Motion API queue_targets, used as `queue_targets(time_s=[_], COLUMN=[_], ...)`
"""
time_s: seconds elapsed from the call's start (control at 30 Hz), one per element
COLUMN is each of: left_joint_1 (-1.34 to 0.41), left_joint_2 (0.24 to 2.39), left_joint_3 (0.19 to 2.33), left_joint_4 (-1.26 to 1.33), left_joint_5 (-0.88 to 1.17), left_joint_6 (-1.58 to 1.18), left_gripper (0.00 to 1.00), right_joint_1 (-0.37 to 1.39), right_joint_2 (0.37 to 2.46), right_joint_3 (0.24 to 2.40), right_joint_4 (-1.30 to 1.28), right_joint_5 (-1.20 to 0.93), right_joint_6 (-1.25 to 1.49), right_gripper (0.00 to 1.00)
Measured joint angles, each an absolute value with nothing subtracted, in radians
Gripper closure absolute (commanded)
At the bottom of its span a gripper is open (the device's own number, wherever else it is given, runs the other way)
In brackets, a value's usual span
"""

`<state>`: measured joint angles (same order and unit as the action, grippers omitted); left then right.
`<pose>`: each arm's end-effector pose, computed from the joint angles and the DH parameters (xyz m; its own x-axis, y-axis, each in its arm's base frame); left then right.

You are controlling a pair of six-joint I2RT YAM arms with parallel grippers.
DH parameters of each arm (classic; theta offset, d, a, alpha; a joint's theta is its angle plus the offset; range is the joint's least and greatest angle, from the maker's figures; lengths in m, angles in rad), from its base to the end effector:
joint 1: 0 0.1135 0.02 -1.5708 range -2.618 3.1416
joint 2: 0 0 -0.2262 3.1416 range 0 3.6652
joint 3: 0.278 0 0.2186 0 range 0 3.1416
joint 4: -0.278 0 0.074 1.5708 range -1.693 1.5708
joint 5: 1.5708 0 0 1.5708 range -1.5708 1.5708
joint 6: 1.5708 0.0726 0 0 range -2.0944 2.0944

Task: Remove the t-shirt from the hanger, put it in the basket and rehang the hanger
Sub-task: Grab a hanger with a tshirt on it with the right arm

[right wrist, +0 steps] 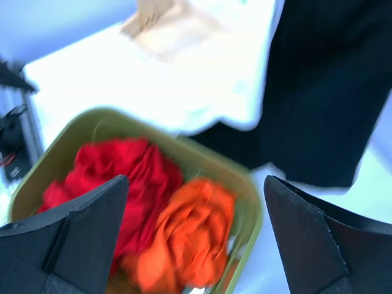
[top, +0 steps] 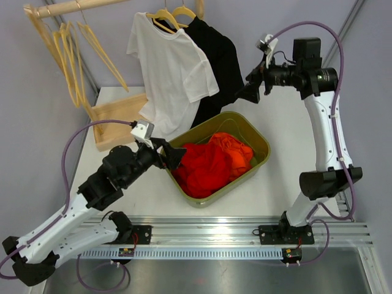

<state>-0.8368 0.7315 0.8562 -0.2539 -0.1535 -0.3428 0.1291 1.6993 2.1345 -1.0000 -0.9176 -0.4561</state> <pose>0.1404 -0.1391 0.3315 -0.2938 -0.1702 -0.9406 0.5664 0.7616 -0.3148 0.3040 0.0976 0.4176 -0.1491 -0.2893 -0.9456 -0.9013 0.4332 0.0096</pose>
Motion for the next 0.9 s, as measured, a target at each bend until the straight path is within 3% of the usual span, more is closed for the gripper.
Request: queue_targets(time_s=[0.17,0.33,0.57,0.8,0.9], left_joint_1=[-0.837,-0.837,-0.837,-0.837,-0.837], left_joint_2=[0.600,0.478,0.422,0.419,0.427], left_joint_3=[0.856,0.827,0.795,0.795,0.795], left_joint_4=[-0.345,-0.393,-0.486,-0.529,-0.530], left_joint_5=[-0.250,-0.308,-0.355,-0.395,-0.403], left_joint_6=[-0.339,-0.368,-0.422,-0.448,-0.453], left_gripper=[0.01,0.01,0.01,0.01,0.01], right_joint_1=[0.202,0.258,0.370,0.372,0.372], right_joint_2=[1.875,1.990,2.078,2.219,2.254], right_joint_3=[2.459,2.630,2.650,2.728,2.728], right_joint_4=[-0.940,-0.813,-0.619,-0.477,-0.455], right_joint_5=[-0.831,-0.759,-0.648,-0.588,-0.587], right_joint_6=[-0.304,-0.164,-0.070,-0.029,-0.022], right_gripper=[0.01,0.01,0.07,0.19,0.29])
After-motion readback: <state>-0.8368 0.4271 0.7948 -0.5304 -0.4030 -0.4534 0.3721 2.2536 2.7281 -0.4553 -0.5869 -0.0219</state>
